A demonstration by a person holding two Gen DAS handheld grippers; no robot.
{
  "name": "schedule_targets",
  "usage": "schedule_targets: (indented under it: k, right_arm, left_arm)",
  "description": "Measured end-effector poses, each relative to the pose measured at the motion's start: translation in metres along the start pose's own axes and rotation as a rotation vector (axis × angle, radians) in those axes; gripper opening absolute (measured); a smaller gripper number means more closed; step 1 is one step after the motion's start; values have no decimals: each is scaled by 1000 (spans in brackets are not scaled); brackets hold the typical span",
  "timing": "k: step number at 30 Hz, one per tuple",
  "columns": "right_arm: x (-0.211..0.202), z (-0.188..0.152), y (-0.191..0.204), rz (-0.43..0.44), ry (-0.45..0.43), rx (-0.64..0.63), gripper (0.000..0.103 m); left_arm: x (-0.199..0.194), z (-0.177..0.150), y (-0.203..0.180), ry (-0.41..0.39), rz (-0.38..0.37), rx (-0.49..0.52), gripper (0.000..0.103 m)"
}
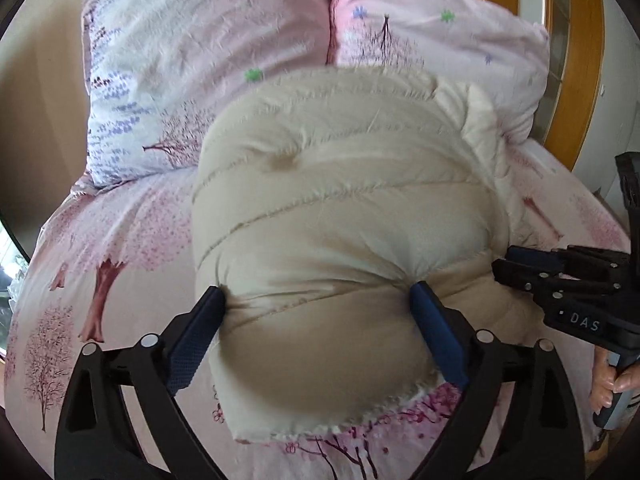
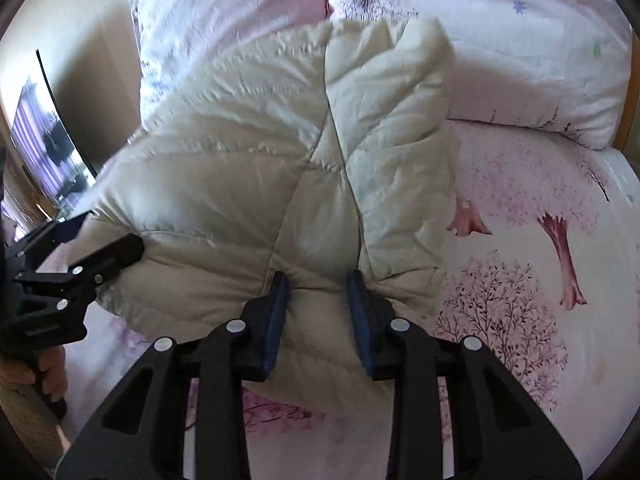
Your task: Fold large clothes
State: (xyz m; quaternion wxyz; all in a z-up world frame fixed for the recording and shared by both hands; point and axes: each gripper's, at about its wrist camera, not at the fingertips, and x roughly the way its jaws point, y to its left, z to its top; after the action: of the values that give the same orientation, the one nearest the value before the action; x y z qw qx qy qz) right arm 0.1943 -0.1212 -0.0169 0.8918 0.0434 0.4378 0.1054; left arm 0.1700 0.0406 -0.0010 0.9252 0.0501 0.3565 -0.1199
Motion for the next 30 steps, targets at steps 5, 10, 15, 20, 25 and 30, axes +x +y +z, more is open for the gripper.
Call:
schedule_targets:
  k: [5, 10, 15, 20, 25, 30]
  right_arm:
    - [-16, 17, -17, 116, -5, 63, 46]
    - [-28, 68, -75, 143, -140, 305, 69]
    - [13, 109, -113, 155, -110, 488, 68]
    - [53, 116, -115, 151, -43, 526, 18]
    - [76, 106, -117, -6, 55, 573, 16]
    - [66, 109, -106, -60, 70, 489, 39]
  left_arm:
    - [7, -5, 3, -12, -2, -14, 101]
    - [4, -3, 7, -41, -29, -37, 102]
    - [2, -3, 6, -48, -20, -37, 102]
    - [-2, -2, 4, -57, -17, -32, 102]
    - [-11, -1, 1, -101, -41, -26, 102]
    - [-9, -2, 0, -86, 2, -32, 102]
